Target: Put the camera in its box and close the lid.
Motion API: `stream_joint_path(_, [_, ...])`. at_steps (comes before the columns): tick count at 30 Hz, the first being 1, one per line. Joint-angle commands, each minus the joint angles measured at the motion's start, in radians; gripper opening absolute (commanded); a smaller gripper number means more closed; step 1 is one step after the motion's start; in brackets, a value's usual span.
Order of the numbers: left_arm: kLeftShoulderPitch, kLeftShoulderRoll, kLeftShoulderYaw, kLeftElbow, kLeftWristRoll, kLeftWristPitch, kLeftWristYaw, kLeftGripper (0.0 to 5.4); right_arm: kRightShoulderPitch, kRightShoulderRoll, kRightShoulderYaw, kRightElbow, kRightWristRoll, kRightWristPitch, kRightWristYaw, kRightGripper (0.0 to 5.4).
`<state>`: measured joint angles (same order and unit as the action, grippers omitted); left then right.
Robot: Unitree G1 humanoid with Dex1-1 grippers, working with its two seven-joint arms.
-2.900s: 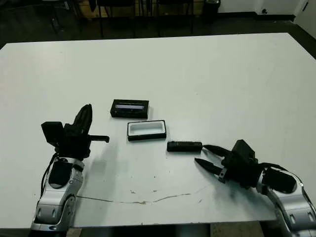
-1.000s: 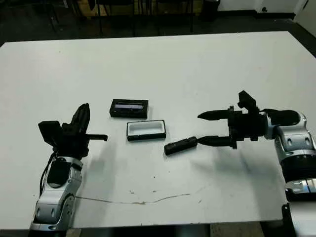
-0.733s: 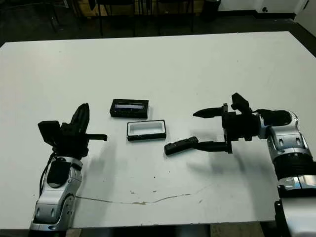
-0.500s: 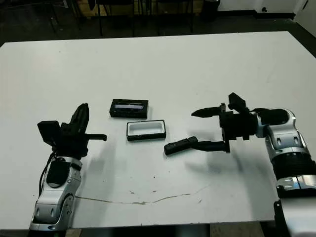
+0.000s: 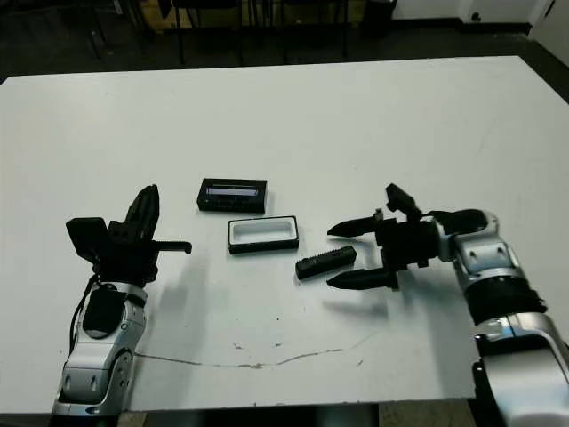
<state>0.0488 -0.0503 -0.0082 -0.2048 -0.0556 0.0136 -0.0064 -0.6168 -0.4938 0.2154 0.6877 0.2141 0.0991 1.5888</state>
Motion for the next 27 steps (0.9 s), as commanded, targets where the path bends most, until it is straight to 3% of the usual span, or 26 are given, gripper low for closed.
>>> stream_joint_path(1, [0.016, 0.005, 0.006, 0.005, 0.0, 0.018, 0.005, 0.0, -0.001, -0.002, 0.007, -0.029, -0.018, 0.014, -0.009, 5.39])
stream_joint_path(6, [0.018, 0.008, 0.008, 0.006, 0.003, 0.01, 0.002, 0.0, 0.004, 0.008, 0.01, -0.029, -0.026, 0.011, -0.01, 5.39])
stream_joint_path(10, [0.02, 0.006, 0.009, 0.005, 0.005, 0.013, 0.005, 0.0, 0.018, 0.018, 0.0, -0.02, -0.037, -0.071, -0.037, 5.39])
stream_joint_path(13, [0.021, 0.007, 0.008, 0.004, 0.008, 0.015, 0.006, 0.0, 0.021, 0.019, -0.004, -0.036, -0.019, 0.009, -0.038, 5.18])
stream_joint_path(16, [0.022, 0.006, 0.008, 0.001, 0.007, 0.016, 0.005, 0.0, 0.037, 0.007, 0.002, -0.081, -0.035, 0.035, -0.072, 4.75])
stream_joint_path(20, [0.025, 0.008, 0.005, -0.004, 0.012, 0.013, 0.005, 0.0, 0.055, -0.005, 0.01, -0.139, -0.024, 0.188, -0.086, 4.05])
stream_joint_path(22, [0.027, 0.007, 0.006, -0.008, 0.01, 0.017, 0.004, 0.0, 0.06, 0.005, 0.008, -0.126, -0.016, 0.193, -0.072, 3.67])
stream_joint_path(24, [0.029, 0.006, 0.006, -0.012, 0.011, 0.021, 0.006, 0.0, 0.068, 0.004, 0.01, -0.132, -0.036, 0.153, -0.093, 3.3])
stream_joint_path(27, [0.03, 0.006, 0.007, -0.013, 0.011, 0.019, 0.006, 0.0, 0.072, -0.025, 0.026, -0.199, -0.058, 0.207, -0.121, 2.76])
